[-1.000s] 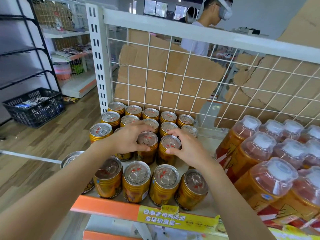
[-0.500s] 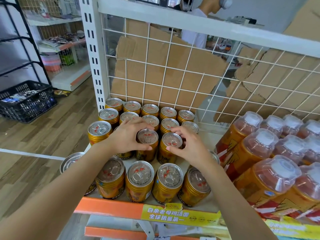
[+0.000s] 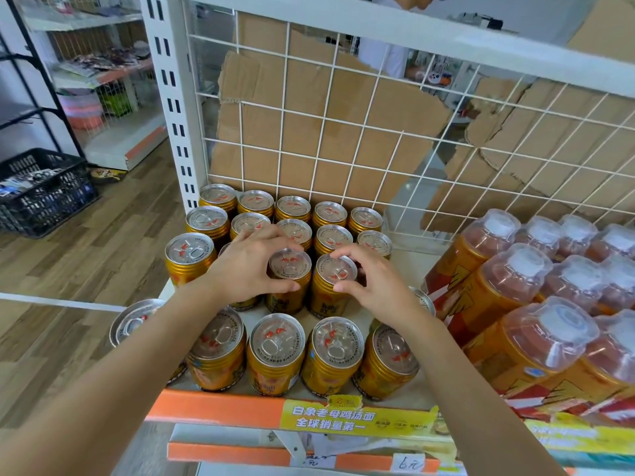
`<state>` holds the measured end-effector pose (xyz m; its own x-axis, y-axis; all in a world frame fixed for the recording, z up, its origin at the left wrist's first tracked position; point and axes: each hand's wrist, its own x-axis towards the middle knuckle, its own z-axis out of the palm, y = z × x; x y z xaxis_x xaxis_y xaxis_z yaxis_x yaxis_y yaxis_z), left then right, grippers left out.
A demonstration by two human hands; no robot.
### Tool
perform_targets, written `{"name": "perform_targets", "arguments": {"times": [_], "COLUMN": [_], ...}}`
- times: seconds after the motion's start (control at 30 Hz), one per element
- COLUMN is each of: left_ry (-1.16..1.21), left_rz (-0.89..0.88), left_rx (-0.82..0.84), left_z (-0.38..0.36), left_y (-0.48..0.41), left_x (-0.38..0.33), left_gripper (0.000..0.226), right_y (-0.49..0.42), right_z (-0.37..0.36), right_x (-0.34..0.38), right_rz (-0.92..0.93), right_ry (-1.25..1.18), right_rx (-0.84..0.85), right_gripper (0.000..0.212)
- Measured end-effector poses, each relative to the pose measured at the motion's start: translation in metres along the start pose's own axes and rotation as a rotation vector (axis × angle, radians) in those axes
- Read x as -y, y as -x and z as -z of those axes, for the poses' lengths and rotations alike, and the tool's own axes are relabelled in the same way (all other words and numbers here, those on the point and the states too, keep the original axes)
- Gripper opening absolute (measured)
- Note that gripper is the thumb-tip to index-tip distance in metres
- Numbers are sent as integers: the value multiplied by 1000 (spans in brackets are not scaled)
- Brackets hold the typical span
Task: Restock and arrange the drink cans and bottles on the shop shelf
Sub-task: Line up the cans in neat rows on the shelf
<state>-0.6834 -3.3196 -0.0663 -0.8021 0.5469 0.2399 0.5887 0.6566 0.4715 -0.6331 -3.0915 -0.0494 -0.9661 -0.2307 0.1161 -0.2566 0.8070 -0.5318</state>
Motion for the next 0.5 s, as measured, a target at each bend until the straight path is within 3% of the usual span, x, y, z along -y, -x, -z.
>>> {"name": "perform_targets", "arguments": {"times": [0.37,0.5], "left_ry": [-2,-10], "left_rz": [41,38], "left_rx": [-10,-5], "left_z": [0,2], "left_y": [1,2], "left_x": [-4,-7], "left_gripper": [64,70], "right_y": [1,2], "right_z": [-4,-2], "right_x": [-3,0], "right_rz": [-4,7], "right_ry": [-36,-34], "right_rx": [-33,-40], "right_gripper": [40,36]}}
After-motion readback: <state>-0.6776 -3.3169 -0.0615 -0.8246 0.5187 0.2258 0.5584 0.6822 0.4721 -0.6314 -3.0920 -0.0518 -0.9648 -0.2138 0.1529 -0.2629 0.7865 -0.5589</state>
